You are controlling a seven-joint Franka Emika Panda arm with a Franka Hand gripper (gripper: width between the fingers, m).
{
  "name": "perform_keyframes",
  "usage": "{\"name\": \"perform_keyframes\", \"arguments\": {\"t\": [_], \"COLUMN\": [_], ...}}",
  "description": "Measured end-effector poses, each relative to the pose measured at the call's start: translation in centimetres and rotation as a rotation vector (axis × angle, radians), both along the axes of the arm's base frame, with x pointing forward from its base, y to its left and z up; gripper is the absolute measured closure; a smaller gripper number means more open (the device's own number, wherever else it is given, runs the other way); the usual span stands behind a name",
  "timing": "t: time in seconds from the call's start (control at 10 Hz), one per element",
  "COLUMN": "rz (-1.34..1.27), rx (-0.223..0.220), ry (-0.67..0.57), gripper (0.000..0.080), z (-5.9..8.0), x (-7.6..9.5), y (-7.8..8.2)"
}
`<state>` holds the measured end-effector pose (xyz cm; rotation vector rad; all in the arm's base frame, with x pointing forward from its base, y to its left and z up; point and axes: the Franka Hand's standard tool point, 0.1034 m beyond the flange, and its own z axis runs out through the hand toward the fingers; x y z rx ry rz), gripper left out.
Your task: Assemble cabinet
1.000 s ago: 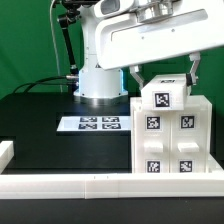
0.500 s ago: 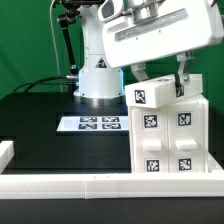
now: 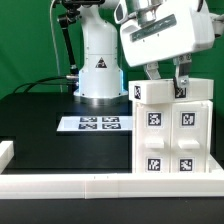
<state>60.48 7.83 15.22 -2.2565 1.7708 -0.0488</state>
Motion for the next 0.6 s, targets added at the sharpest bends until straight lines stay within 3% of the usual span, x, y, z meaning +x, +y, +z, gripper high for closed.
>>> {"name": "perform_keyframes", "arguments": {"t": [0.6], "rz": [-0.530], "rx": [0.136], "ry": [0.104], "gripper": [0.0242], "z": [-0.11], "x": [-0.08], "y": [-0.16]}}
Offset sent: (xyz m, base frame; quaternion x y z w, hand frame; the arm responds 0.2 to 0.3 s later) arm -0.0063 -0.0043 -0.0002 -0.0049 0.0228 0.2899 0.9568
